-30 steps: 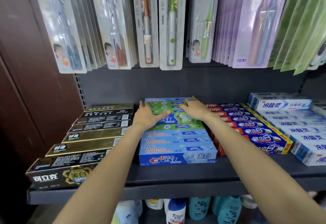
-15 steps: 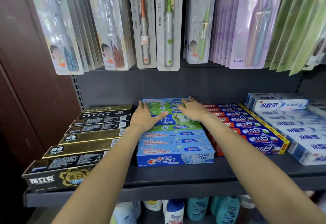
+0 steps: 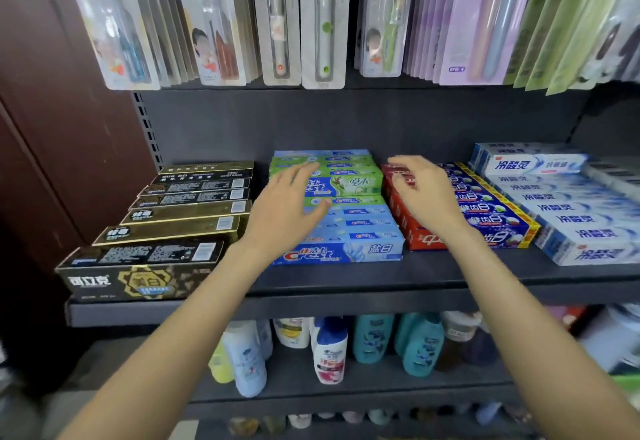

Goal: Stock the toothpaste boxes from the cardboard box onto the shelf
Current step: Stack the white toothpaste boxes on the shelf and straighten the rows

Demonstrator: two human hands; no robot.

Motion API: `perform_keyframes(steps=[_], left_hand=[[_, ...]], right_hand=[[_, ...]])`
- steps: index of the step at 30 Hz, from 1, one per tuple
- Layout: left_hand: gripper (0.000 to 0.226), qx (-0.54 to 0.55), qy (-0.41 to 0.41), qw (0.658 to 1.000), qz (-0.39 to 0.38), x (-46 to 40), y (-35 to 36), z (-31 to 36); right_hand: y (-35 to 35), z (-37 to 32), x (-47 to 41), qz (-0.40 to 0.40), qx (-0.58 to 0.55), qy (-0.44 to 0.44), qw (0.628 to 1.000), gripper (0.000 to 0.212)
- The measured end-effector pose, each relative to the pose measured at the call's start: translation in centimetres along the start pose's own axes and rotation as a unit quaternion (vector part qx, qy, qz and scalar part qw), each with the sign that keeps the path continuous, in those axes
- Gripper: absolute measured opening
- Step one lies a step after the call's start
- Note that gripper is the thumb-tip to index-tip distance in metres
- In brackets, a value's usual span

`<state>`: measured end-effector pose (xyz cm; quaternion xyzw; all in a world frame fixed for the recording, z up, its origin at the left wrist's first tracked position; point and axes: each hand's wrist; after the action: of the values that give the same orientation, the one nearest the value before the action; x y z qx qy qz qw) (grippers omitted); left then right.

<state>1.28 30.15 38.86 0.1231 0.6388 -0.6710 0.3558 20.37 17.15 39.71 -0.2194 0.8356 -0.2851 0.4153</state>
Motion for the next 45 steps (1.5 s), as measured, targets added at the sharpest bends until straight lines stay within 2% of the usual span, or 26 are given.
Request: perform_keyframes(steps=[2, 6, 9, 13, 23, 25, 26, 28, 30, 32, 34, 37, 40, 42, 45], left_hand=[[0.068, -0.005, 0.0, 0.999, -0.046, 1.7, -0.1, 0.8], [0.1, -0.085, 0.006, 0.983, -0.164, 3.4, 0.8, 0.5], [0.084, -0.099, -0.014, 0.972, -0.214, 4.1, 1.7, -0.4], [0.072, -0.08, -0.008, 0.975, -0.208, 4.3, 2.2, -1.0], [0.072, -0.127, -0.013, 0.967, -0.219, 4.4, 2.4, -0.8], [0.071, -0.152, 0.003, 0.97, -0.189, 4.8, 1.7, -0.2], [0.069, -0.145, 0.027, 0.978, -0.145, 5.1, 1.0, 0.4], [0.058, -0.101, 0.101, 0.99, -0.01, 6.4, -1.2, 1.3], [0.041, -0.061, 0.162, 0.979, 0.105, 8.3, -4.2, 0.9], [0.035, -0.058, 0.166, 0.976, 0.13, 10.7, -7.6, -1.1], [0.042, -0.096, 0.132, 0.983, 0.082, 13.0, -10.2, -5.3], [0.07, -0.151, 0.029, 0.986, -0.068, 15.4, -12.4, -11.8], [0.077, -0.179, 0.013, 0.969, -0.17, 15.5, -12.0, -15.0], [0.078, -0.182, 0.025, 0.965, -0.186, 15.0, -11.2, -16.0], [0.08, -0.181, 0.05, 0.968, -0.169, 13.8, -10.2, -16.5]], right_hand=[[-0.4, 0.4, 3.2, -0.006, 0.017, -0.011, 1.0, 0.03], [0.5, 0.7, 6.6, -0.057, 0.103, -0.064, 0.991, 0.034], [0.7, 0.6, 7.3, -0.079, 0.174, -0.094, 0.977, 0.044], [0.6, 0.2, 7.2, -0.104, 0.18, -0.08, 0.975, 0.04], [1.6, -0.4, 7.9, -0.083, 0.194, -0.085, 0.974, 0.034], [1.9, -0.7, 8.3, -0.066, 0.199, -0.09, 0.974, 0.034], [2.0, -1.1, 8.5, -0.055, 0.19, -0.09, 0.976, 0.034], [2.1, -2.6, 9.1, -0.034, 0.145, -0.095, 0.984, 0.036], [2.4, -5.3, 9.8, -0.029, 0.075, -0.109, 0.991, 0.041], [3.0, -8.7, 10.5, -0.069, 0.014, -0.115, 0.991, 0.046], [4.0, -11.8, 11.0, -0.123, -0.018, -0.113, 0.986, 0.051], [6.2, -15.4, 10.3, -0.178, -0.037, -0.102, 0.978, 0.052], [8.6, -17.6, 7.5, -0.208, -0.042, -0.059, 0.975, 0.052], [10.1, -18.3, 5.6, -0.24, -0.037, -0.012, 0.97, 0.054], [12.0, -19.2, 4.4, -0.288, -0.047, 0.027, 0.956, 0.056]])
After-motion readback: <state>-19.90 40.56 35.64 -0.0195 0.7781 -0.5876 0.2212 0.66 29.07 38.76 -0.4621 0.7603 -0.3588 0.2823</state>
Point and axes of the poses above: each hand's wrist, its own x-axis away from the middle knuckle, its own y-axis out of the palm, z = x × y, and after that the axes turned 6 degrees about y, right-handed
